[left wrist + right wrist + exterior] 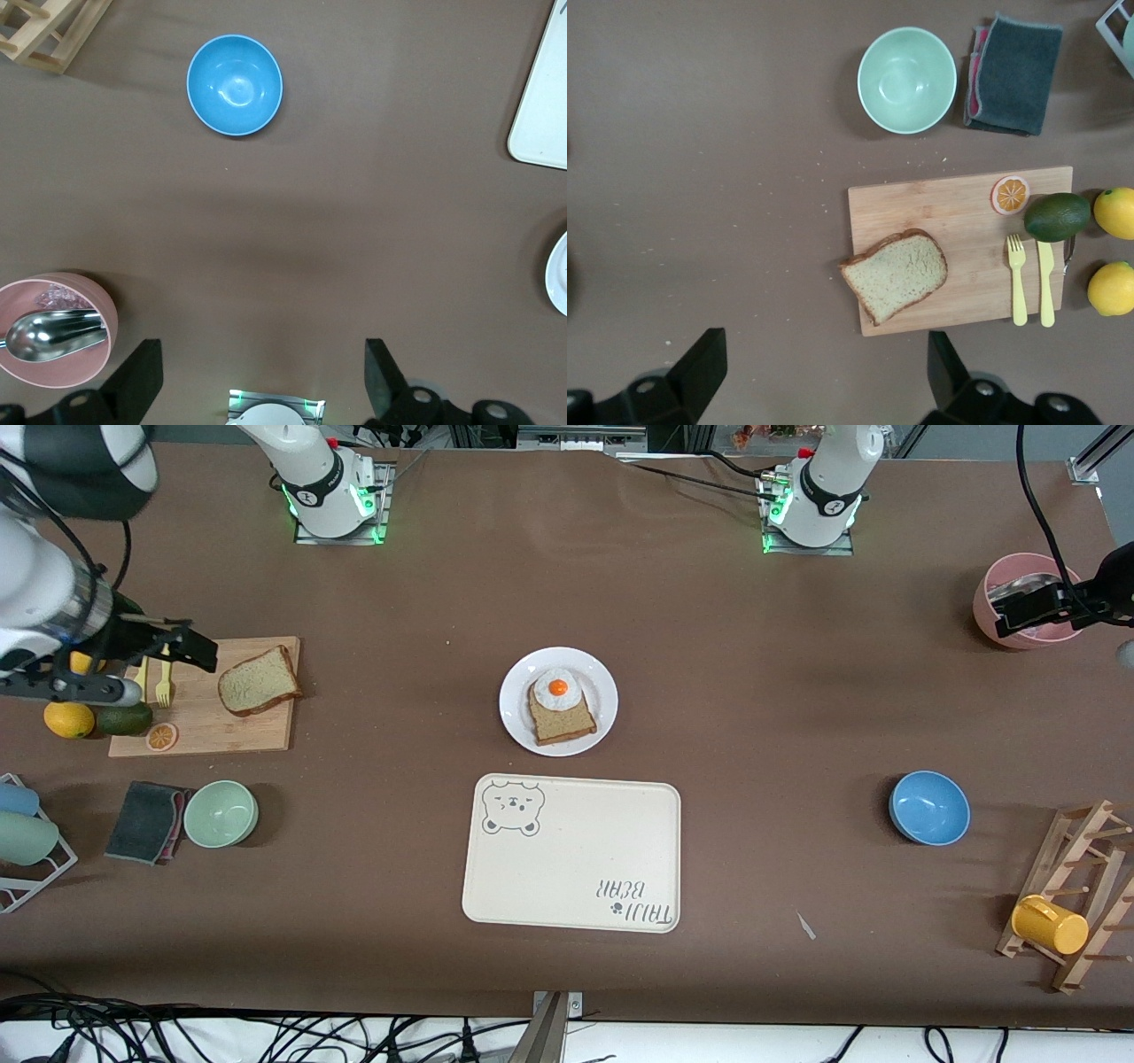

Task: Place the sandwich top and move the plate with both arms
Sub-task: 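Lower the right gripper and grasp the bread slice's crust edge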

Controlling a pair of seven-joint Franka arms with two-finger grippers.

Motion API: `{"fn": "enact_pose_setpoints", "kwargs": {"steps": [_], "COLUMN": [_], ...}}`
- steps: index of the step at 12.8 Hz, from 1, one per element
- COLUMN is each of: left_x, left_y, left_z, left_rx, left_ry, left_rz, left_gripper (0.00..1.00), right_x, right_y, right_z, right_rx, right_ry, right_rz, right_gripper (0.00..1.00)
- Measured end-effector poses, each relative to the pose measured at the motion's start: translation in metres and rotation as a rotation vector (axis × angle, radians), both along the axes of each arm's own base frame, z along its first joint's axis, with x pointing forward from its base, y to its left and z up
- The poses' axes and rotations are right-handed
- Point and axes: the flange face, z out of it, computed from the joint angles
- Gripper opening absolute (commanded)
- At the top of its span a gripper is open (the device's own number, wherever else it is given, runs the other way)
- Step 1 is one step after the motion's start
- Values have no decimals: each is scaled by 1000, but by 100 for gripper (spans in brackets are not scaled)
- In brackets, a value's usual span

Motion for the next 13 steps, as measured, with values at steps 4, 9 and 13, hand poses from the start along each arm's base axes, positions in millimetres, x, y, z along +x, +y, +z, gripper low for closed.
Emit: {"fn": "enact_pose_setpoints", "kwargs": {"steps": [4,9,13], "left_x": [0,0,0], "left_y": [0,0,0], "left_z": [0,1,1], "left_rx": [0,0,0], "left_ry": [-1,-1,-1], "left_rz": [0,0,0], "left_gripper": [100,100,100], "right_x": [-8,-41,-48], "right_y": [2,3,9], "right_z": [-95,-209,-261], "right_rx": [-5,-166,-186], "right_ry": [-27,45,99], "right_rz": [12,46,26], "right_gripper": [100,98,95]}}
